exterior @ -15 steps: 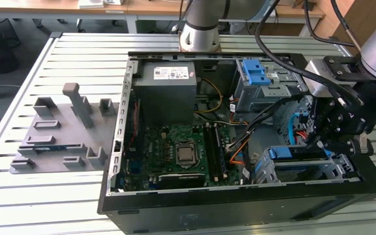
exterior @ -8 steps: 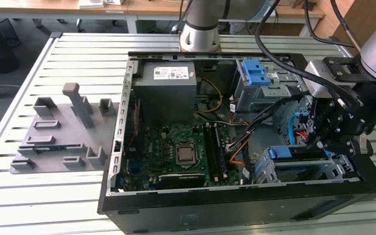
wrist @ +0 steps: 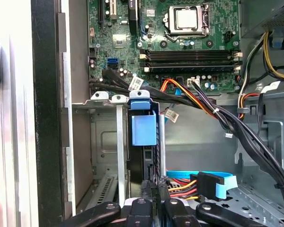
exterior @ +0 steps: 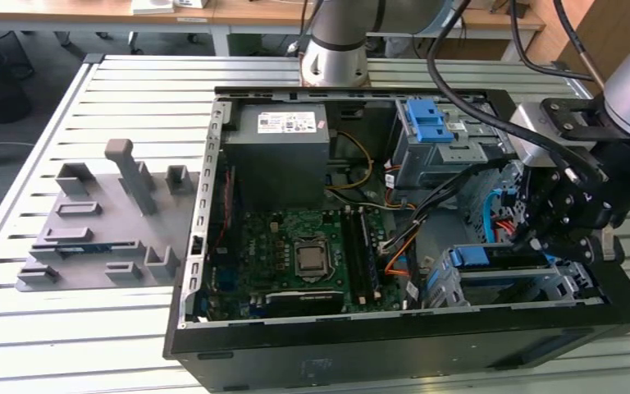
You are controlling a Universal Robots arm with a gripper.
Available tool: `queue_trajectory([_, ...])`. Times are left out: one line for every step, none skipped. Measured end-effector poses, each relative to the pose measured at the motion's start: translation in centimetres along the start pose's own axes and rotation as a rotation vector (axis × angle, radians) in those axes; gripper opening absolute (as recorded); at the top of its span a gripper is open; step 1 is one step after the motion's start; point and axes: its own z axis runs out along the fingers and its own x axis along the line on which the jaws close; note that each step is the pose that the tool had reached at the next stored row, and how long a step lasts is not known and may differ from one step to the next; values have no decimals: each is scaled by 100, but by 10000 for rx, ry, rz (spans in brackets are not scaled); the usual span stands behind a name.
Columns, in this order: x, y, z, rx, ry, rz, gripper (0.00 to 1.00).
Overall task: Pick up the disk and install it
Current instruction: 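Insert the first disk wire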
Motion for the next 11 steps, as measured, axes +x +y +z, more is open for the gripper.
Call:
queue_trajectory([2, 0, 3, 0, -2, 4, 16])
queue_trajectory([3, 0, 10, 0, -7, 9, 16])
queue_trajectory([4, 0, 15, -2, -6, 13, 16])
queue_trajectory([5, 0, 21, -4, -7, 17, 16])
queue_trajectory([7, 0, 25, -6, -6, 19, 16])
queue_trajectory([7, 0, 28, -6, -6, 22, 16])
queue_trajectory([7, 0, 28, -7, -5, 23, 16])
queue_trajectory([7, 0, 28, -7, -5, 24, 16])
queue_trajectory([7, 0, 28, -7, -5, 24, 16])
queue_trajectory([7, 0, 29, -7, -6, 25, 16])
queue_trajectory([7, 0, 29, -7, -5, 25, 16])
